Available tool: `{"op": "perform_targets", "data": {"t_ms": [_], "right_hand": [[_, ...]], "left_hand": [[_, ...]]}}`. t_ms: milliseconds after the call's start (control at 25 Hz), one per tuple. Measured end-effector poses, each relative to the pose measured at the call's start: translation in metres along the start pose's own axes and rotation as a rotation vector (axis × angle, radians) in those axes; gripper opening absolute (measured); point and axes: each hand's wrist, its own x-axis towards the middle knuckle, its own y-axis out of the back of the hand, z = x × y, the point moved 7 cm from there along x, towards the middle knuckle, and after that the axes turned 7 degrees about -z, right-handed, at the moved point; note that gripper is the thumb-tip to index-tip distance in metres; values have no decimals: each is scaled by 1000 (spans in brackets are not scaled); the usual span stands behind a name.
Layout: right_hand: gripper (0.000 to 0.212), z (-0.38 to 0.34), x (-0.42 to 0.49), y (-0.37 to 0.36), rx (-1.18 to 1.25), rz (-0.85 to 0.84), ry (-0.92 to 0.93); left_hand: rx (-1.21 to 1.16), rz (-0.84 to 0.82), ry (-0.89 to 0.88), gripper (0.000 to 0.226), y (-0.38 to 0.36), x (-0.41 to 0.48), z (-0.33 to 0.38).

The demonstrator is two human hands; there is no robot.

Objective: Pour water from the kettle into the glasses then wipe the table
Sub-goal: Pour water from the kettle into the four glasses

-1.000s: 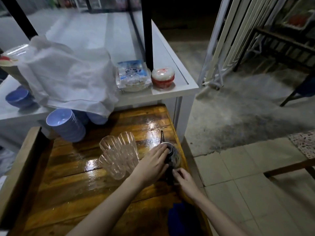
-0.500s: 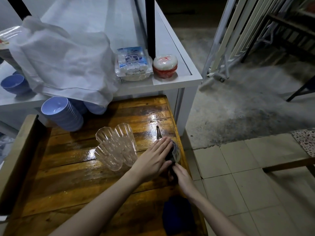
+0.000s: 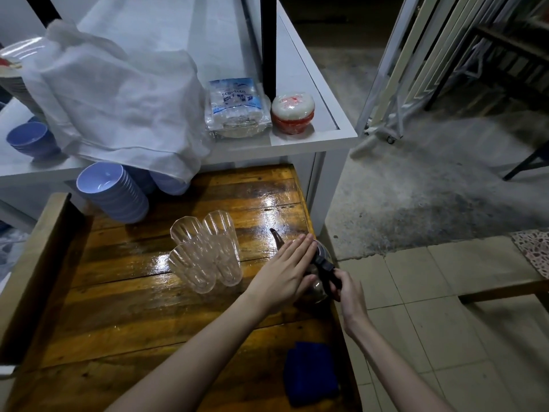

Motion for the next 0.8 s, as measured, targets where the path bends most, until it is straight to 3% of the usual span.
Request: {"op": "perform_targets", "data": {"t_ms": [240,560,800], "right_hand": [[30,-12,-1,3,3,52,15],[29,-71,-6,-23,-155,-121,166],[28,-91,1,-37,-256,-193,176]], "left_hand": [[-32,58,36,64,17,-16,6],[-85,295,128,62,57,-41,-1],[-165,372,198,60,64,-56,-7]]}}
